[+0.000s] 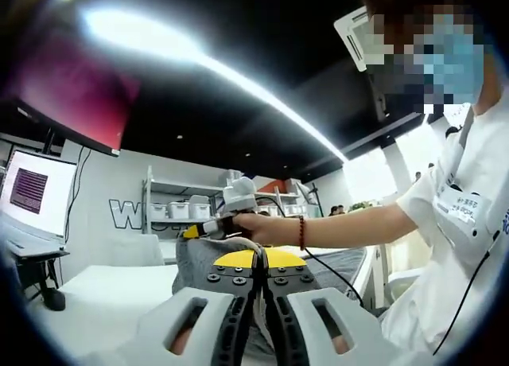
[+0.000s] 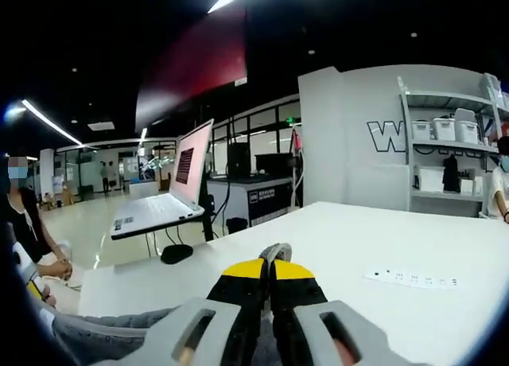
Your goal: Open the folded towel by lifting each exposed corner and separating the folded layers until the towel lies flat within the target outline without major curled edges
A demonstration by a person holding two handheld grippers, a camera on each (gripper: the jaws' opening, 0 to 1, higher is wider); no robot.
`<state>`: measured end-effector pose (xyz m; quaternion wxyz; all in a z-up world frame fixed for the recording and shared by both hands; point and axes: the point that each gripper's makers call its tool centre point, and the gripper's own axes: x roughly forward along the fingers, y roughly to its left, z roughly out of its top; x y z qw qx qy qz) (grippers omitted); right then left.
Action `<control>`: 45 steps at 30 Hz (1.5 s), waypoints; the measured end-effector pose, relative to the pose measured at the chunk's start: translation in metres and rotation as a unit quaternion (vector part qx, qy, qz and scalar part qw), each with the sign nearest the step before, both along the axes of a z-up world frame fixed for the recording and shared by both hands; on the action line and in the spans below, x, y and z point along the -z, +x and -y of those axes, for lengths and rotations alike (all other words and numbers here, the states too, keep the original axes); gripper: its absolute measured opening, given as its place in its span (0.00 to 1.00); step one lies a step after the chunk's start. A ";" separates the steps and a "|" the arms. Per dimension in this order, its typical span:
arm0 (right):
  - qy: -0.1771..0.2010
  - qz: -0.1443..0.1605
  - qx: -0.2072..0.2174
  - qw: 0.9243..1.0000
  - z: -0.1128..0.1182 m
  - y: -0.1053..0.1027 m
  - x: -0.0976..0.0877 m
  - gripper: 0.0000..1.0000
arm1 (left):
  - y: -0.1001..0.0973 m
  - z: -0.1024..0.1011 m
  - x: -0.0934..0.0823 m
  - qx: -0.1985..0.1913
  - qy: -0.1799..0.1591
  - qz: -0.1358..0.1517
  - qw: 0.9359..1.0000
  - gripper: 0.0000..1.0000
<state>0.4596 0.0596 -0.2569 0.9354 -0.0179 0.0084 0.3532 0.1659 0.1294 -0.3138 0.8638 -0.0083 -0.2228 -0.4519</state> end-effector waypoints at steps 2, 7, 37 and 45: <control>-0.001 -0.001 -0.004 1.000 -0.002 -0.002 0.004 0.00 | 0.000 -0.003 0.001 -0.004 -0.005 -0.002 1.000 0.01; 0.008 -0.017 -0.007 1.000 -0.005 0.004 0.015 0.00 | 0.004 -0.010 0.004 -0.012 -0.003 -0.006 1.000 0.01; -0.006 -0.060 -0.007 0.998 -0.023 0.018 0.061 0.00 | 0.017 -0.033 0.032 -0.050 0.010 -0.025 0.998 0.01; -0.010 -0.062 -0.008 0.998 -0.028 0.018 0.068 0.00 | 0.019 -0.039 0.035 -0.058 0.008 -0.031 0.998 0.01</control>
